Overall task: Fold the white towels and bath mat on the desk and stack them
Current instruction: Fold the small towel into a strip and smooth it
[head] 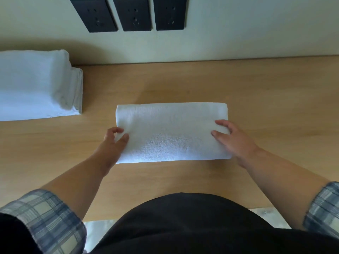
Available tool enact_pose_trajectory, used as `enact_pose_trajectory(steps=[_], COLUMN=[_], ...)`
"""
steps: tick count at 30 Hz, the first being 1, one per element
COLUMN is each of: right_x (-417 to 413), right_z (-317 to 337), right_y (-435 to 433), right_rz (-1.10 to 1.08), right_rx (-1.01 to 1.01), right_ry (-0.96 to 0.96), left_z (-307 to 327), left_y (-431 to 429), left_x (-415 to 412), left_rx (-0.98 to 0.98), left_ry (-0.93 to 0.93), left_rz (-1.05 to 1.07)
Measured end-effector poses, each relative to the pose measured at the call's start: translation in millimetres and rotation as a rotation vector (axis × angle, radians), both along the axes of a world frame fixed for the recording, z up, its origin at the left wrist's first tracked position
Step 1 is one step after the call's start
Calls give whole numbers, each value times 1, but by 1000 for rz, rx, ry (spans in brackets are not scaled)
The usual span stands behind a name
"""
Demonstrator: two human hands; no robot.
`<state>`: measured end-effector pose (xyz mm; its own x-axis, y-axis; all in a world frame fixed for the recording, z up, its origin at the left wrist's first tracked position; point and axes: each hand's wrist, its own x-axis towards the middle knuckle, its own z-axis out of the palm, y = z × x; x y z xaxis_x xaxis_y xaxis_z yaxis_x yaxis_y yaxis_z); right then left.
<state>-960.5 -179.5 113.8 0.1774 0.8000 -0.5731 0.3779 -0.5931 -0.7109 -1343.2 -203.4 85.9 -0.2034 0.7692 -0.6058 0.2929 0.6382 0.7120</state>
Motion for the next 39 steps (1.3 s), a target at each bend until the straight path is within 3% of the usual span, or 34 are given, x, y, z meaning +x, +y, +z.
enact_pose_trajectory(steps=[10,17,27,39], right_x=[18,-8,-75,-164], right_z=[14,29,71,118], right_y=[22,-5,-63,-23], right_rz=[-99,-127,-13,194], right_rx=[-322,-167,14,93], right_ry=[327,305,377,510], left_z=[18,30,91,161], left_y=[25,-5,-74,-114], left_x=[2,-1,-72,-165], left_rx=[-234,-133,57,186], left_ry=[-249,-162,-139,-23], left_rz=[91,106,-19,179])
